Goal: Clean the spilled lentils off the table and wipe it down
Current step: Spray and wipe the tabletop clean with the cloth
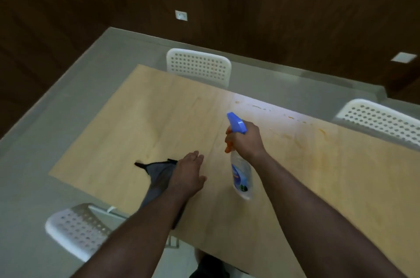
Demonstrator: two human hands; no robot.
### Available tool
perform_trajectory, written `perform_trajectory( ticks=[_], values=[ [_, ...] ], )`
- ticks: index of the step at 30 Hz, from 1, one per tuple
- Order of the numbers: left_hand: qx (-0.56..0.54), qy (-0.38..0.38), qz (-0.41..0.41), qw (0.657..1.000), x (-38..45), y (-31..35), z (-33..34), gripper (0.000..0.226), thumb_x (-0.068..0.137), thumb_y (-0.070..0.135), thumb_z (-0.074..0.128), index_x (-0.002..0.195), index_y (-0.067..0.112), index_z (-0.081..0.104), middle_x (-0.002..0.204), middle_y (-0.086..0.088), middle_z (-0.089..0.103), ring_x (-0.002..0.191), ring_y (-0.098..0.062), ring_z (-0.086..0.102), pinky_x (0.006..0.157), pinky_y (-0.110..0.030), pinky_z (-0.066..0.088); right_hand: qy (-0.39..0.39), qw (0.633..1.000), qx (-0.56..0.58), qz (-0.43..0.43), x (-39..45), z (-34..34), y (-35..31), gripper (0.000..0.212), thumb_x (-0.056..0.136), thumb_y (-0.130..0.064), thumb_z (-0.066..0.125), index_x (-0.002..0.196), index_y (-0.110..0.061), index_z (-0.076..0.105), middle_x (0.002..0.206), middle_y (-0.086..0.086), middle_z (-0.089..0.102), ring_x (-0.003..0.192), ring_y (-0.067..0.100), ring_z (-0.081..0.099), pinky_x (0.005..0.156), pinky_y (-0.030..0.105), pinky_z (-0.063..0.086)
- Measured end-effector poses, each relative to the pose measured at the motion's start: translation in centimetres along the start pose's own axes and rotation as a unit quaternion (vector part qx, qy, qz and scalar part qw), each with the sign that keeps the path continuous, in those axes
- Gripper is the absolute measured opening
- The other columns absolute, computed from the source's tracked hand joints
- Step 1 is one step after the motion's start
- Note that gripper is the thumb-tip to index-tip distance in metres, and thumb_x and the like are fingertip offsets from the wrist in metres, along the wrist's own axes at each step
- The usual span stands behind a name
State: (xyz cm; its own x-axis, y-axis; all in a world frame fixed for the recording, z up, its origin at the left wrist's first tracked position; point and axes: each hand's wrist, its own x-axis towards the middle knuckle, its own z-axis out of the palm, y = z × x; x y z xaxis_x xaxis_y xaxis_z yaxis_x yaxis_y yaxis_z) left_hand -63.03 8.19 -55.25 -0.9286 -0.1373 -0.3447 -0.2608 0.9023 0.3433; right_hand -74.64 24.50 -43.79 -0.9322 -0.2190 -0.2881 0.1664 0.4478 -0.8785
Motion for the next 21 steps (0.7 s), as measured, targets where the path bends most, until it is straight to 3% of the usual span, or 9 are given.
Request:
perform_trajectory(
  ticks=[3, 6, 10, 15, 21],
  values=[
    [-0.008, 0.018, -0.041, 0.999, -1.2, -3.5, -0.8, 0.078, 0.095, 0.039, 0.071, 0.162, 0.016, 0.038, 0.169, -0.007, 0.035, 0.154, -0.023, 0.032, 0.127, -0.034, 0.024, -0.014, 0.996, 0.050, -0.068, 1.7, 3.5, -2.4, 0.013, 0.080, 0.014, 0.060, 0.088, 0.004, 0.063, 0.087, 0.030, 0.066, 0.069, 0.046, 0.069, 0.058, 0.039, 0.062],
    [-0.010, 0.019, -0.053, 0.998, -2.4, -6.0, -1.0, 0.075, 0.094, 0.038, 0.072, 0.160, 0.017, 0.042, 0.166, -0.005, 0.040, 0.153, -0.023, 0.034, 0.126, -0.035, 0.027, -0.035, 0.989, 0.082, -0.117, 3.4, 6.8, -3.9, 0.017, 0.076, 0.012, 0.058, 0.089, 0.003, 0.064, 0.086, 0.028, 0.066, 0.069, 0.044, 0.069, 0.065, 0.050, 0.064],
    [-0.011, 0.016, -0.068, 0.997, -3.3, -8.2, -1.0, 0.074, 0.096, 0.043, 0.069, 0.160, 0.020, 0.042, 0.166, 0.000, 0.038, 0.153, -0.022, 0.032, 0.123, -0.034, 0.030, -0.065, 0.979, 0.101, -0.167, 5.0, 10.8, -6.1, 0.024, 0.068, 0.005, 0.061, 0.091, 0.000, 0.066, 0.088, 0.024, 0.067, 0.079, 0.040, 0.068, 0.068, 0.054, 0.063],
    [-0.017, 0.014, -0.072, 0.997, -3.8, -10.0, -0.6, 0.073, 0.095, 0.048, 0.069, 0.158, 0.021, 0.044, 0.165, -0.001, 0.039, 0.151, -0.023, 0.035, 0.120, -0.036, 0.035, -0.107, 0.971, 0.107, -0.185, 6.2, 15.4, -7.2, 0.026, 0.068, 0.011, 0.060, 0.091, -0.001, 0.066, 0.089, 0.024, 0.066, 0.079, 0.028, 0.066, 0.069, 0.051, 0.062],
    [-0.005, 0.019, -0.056, 0.998, -3.7, -11.0, 0.3, 0.072, 0.095, 0.051, 0.067, 0.157, 0.021, 0.045, 0.164, -0.002, 0.040, 0.150, -0.024, 0.034, 0.118, -0.035, 0.035, -0.126, 0.969, 0.089, -0.191, 6.0, 17.0, -6.1, 0.028, 0.069, 0.006, 0.060, 0.090, -0.011, 0.067, 0.089, 0.016, 0.068, 0.085, 0.030, 0.068, 0.073, 0.058, 0.061]
  ],
)
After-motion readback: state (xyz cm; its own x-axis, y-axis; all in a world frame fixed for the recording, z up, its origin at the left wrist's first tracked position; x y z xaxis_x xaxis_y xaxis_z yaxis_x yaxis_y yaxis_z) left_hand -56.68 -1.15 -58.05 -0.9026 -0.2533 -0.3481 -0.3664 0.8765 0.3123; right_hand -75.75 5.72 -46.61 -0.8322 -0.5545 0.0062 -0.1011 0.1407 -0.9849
